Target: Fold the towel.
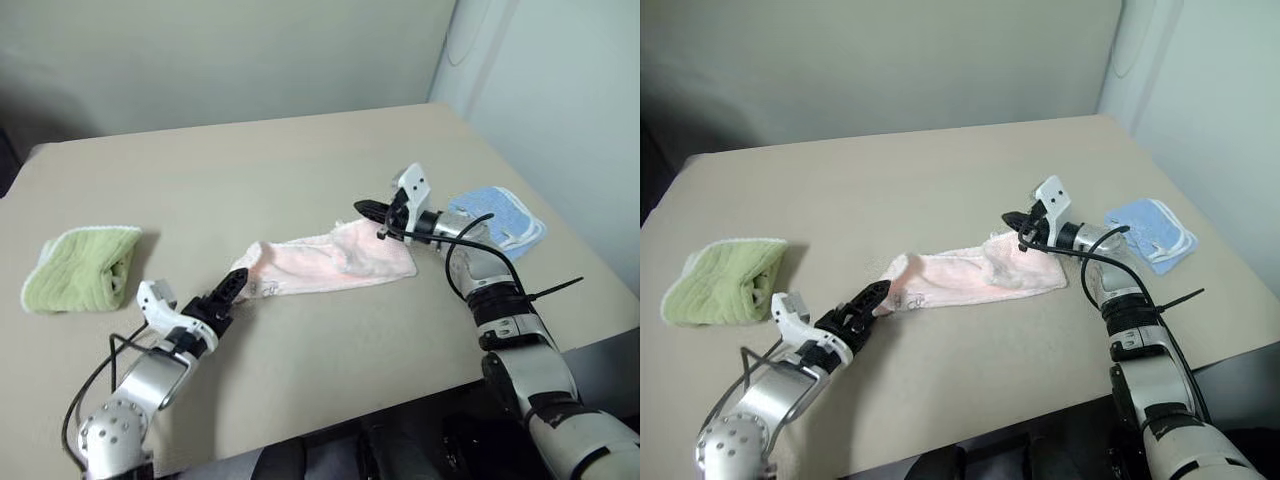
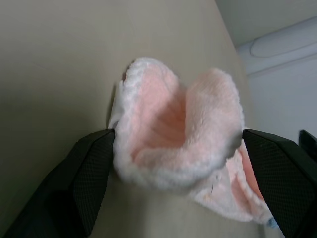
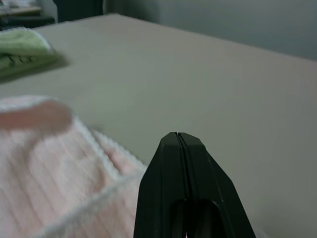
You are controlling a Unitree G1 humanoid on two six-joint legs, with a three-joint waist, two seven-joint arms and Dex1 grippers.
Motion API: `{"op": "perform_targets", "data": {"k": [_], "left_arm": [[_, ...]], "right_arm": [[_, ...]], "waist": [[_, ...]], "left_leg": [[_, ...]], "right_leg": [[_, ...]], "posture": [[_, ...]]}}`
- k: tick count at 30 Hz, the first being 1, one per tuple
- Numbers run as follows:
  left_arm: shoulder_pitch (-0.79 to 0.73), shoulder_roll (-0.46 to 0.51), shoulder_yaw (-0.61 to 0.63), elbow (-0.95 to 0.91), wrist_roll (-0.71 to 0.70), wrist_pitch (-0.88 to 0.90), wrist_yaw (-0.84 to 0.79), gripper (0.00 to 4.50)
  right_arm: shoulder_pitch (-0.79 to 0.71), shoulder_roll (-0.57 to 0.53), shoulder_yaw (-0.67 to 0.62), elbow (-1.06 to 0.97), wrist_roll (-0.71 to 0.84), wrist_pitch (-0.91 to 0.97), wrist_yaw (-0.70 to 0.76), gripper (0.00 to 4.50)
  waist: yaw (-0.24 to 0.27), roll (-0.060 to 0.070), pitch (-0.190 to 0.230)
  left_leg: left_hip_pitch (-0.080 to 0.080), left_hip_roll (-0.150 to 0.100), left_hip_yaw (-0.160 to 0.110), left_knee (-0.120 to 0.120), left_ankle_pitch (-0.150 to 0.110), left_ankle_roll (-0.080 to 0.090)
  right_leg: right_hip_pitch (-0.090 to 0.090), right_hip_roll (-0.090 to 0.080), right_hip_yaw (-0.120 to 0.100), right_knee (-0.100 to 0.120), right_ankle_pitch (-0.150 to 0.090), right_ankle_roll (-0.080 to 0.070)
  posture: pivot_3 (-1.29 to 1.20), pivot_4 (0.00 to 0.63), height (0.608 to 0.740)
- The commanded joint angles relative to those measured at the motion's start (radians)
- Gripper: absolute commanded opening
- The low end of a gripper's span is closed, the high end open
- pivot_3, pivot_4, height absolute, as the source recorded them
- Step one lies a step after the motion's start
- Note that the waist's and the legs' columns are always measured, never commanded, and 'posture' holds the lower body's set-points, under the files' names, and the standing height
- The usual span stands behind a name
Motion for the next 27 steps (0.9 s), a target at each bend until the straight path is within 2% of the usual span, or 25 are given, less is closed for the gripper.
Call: {"op": "perform_targets", "data": {"k": [1, 9, 17, 23, 27], "left_arm": [[-0.049, 0.016, -0.011, 0.122, 0.031, 0.020, 0.038, 4.50], [-0.126, 0.056, -0.063, 0.195, 0.113, 0.078, -0.019, 4.50], [-0.090, 0.064, -0.011, 0.160, 0.136, 0.057, -0.127, 4.50], [0.007, 0.155, -0.014, 0.097, 0.152, 0.109, -0.286, 4.50], [-0.009, 0.229, -0.053, 0.153, 0.206, 0.154, -0.341, 4.50]], "right_arm": [[-0.016, 0.009, -0.025, -0.061, 0.031, 0.008, -0.010, 0.03], [0.000, 0.011, -0.028, -0.094, 0.035, 0.019, -0.029, 0.03], [0.035, 0.011, -0.016, -0.124, 0.023, 0.019, -0.038, 0.03], [0.050, 0.022, -0.007, -0.144, 0.023, 0.028, -0.040, 0.03], [0.049, 0.033, 0.001, -0.141, 0.020, 0.029, -0.038, 0.03]], "waist": [[0.003, 0.000, 0.000], [0.008, 0.000, 0.000], [0.007, 0.001, 0.000], [-0.011, 0.000, 0.000], [-0.012, 0.000, 0.000]], "left_leg": [[0.000, 0.000, 0.000, 0.000, 0.000, 0.000], [0.000, -0.002, 0.000, 0.001, 0.002, 0.000], [0.000, -0.002, 0.000, 0.000, 0.002, -0.001], [-0.001, -0.001, 0.001, -0.002, 0.000, -0.004], [-0.001, 0.000, 0.001, -0.007, 0.002, -0.013]], "right_leg": [[0.000, 0.000, 0.000, 0.000, -0.001, -0.002], [0.001, -0.001, 0.001, 0.000, -0.001, -0.002], [0.000, -0.001, 0.001, 0.000, -0.002, -0.003], [-0.003, 0.000, 0.002, 0.000, -0.003, -0.001], [-0.005, 0.001, 0.002, 0.000, -0.004, 0.003]], "posture": [[0.00, 0.150, 0.740], [0.00, 0.150, 0.740], [0.00, 0.150, 0.740], [0.00, 0.150, 0.740], [0.00, 0.150, 0.740]]}}
